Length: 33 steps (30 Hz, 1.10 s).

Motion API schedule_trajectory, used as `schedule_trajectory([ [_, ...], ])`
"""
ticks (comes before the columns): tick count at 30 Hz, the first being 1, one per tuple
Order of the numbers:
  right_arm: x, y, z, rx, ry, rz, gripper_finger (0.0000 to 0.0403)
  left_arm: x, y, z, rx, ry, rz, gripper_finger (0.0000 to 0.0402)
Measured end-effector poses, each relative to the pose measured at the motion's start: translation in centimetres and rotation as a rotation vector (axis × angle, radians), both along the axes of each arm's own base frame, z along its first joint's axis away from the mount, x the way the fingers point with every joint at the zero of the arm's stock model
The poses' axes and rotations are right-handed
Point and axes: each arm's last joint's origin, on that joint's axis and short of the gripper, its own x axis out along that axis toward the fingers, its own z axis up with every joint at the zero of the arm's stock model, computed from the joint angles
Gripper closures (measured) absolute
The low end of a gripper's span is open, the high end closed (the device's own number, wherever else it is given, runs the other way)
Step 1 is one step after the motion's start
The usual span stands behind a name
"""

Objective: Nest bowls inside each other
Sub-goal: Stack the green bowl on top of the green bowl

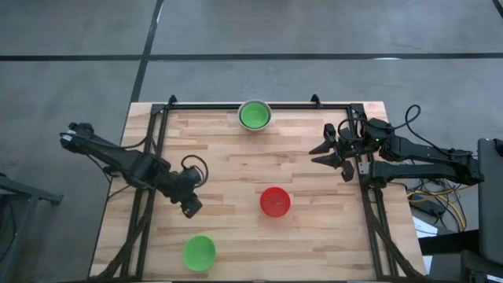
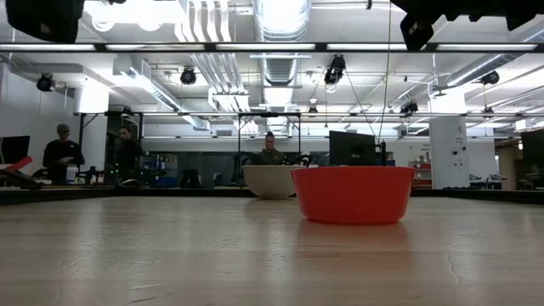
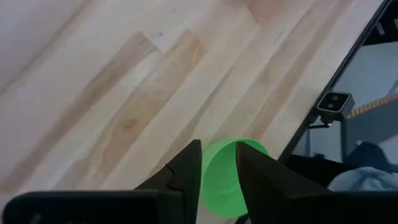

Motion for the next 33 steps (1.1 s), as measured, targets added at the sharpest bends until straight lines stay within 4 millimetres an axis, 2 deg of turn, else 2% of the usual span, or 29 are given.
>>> schedule_trajectory([
  [8,0.0,0.0,0.0,-0.002,-0.001,0.000,0.0282,-0.6,-0.1,0.1,0.060,-0.011,-0.087,0.0264],
  [13,0.0,0.0,0.0,-0.002,0.000,0.000,0.0282,-1.0,-0.6,-0.2,0.074,0.000,-0.205,0.0250],
  [21,0.0,0.0,0.0,-0.002,0.000,0.000,0.0282,-1.5,-1.9,-1.9,0.052,0.042,-0.346,0.0244],
  [33,0.0,0.0,0.0,-0.002,-0.001,0.000,0.0282,-1.0,-3.6,-5.6,-0.003,0.043,-0.357,0.0218],
])
